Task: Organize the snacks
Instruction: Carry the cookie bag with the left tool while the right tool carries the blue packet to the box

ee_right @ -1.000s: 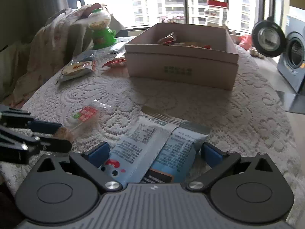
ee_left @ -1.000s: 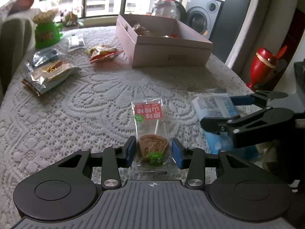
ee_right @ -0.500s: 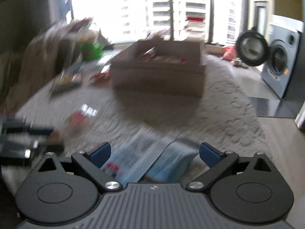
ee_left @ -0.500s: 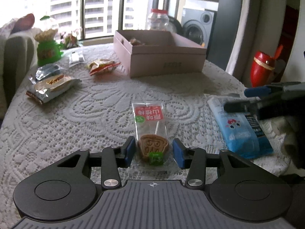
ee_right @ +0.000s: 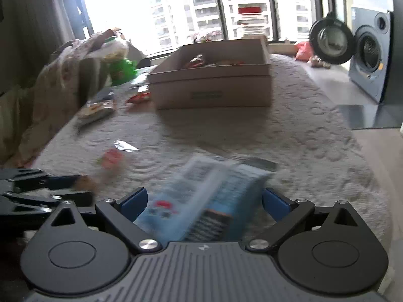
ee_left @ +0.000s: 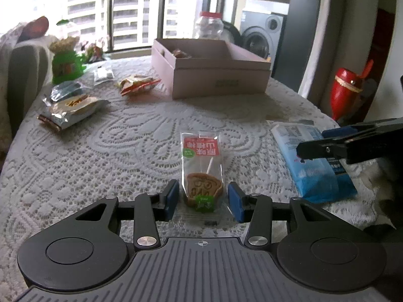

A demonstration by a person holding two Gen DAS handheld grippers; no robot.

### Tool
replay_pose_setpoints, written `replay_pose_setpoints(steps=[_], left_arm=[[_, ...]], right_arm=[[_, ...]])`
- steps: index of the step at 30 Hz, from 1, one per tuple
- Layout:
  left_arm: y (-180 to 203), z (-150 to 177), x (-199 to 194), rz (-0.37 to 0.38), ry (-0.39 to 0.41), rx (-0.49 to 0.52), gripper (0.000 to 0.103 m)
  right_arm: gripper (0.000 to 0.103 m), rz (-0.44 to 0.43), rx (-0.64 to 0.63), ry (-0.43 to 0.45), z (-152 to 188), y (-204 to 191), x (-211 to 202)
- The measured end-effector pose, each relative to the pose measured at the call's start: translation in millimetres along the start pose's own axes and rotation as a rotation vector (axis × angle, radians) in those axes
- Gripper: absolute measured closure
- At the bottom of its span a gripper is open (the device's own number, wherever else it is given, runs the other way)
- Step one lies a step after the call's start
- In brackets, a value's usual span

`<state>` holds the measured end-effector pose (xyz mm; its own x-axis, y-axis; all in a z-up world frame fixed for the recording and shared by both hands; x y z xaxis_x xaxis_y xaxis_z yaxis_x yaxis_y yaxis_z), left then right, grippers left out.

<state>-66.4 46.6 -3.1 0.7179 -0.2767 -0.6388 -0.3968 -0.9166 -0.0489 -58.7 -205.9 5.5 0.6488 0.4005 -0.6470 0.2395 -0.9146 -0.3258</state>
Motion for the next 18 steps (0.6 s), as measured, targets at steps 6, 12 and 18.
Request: replay_pose_setpoints(steps=[6,12,18], left_arm=[[-3.3,-9.1,4.7,0.008,-0.052,-0.036,0.055],[-3.2,-8.4,4.6,-0.003,-0.058,-0.036,0.058],[-1.5,-7.9,4.5,-0.012,-0.057,-0.029,0.058]], right_arm=[[0.005,-0.064,-0.150,-0.057,-0.3,-41.4,21.6],[0.005,0.045,-0.250,-0.035,13.7,-50.7,22.5],[0.006,0.044,-0.204,-0.036,16.2,-33.2,17.4]])
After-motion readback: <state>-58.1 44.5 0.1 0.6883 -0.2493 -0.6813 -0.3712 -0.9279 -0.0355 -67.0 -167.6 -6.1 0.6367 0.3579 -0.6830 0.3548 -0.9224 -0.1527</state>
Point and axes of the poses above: each gripper's, at about its wrist camera, not at the fingertips, and x roughly the way its jaws point, y to its right, z to its underside, the point moved 2 cm from there along x, roughly the way its jaws point, and after that the axes turned 10 degrees about x, right-handed, at the moved point
